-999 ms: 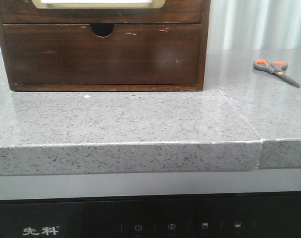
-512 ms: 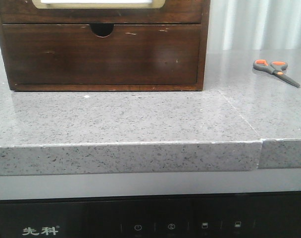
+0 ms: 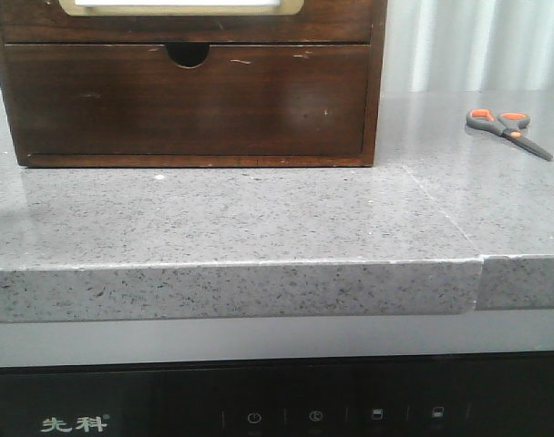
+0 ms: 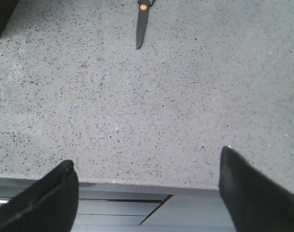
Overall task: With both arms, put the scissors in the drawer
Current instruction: 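Grasp the white drawer handle with the left gripper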
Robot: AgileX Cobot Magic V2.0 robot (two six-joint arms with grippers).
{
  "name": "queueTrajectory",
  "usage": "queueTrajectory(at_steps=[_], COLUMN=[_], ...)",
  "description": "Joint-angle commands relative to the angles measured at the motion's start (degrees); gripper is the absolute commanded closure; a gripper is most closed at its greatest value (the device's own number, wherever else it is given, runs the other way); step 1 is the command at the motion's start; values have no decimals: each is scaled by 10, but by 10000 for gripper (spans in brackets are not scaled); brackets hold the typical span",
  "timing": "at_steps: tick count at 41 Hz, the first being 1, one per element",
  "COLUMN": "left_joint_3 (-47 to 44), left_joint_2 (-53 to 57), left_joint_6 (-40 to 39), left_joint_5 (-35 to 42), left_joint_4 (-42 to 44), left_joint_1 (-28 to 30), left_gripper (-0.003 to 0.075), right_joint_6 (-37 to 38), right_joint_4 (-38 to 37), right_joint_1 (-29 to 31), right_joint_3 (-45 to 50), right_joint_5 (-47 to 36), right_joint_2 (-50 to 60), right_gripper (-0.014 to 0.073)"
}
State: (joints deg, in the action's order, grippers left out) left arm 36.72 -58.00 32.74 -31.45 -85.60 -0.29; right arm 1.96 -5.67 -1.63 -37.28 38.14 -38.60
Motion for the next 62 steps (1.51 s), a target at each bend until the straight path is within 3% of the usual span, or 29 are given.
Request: queueTrajectory(at_steps=[1,8,25,48,62], left_joint_3=[20,20,115,228,228], left_joint_2=[-25,-81,-202,-293,-295], left_joint_6=[79,164,166,145,145], left_joint_5=[-40,-109,-217,-218,-224], left_joint_4=[-108,-210,-210,-210,-210], left_joint_1=[-4,-4,-4,-4,-4], left_gripper=[156,156,156,162,482], right_joint_6=[-4,-4,-4,-4,-4], right_joint_4=[-11,-11,-11,-11,-11], right_joint_1=[3,3,3,3,3], right_joint_3=[-14,-14,-14,-14,-14], right_joint_5=[-36,-36,-36,-36,-35], right_joint_2=[-3,-3,-3,-3,-3], right_gripper=[-19,-19,-19,-19,-19])
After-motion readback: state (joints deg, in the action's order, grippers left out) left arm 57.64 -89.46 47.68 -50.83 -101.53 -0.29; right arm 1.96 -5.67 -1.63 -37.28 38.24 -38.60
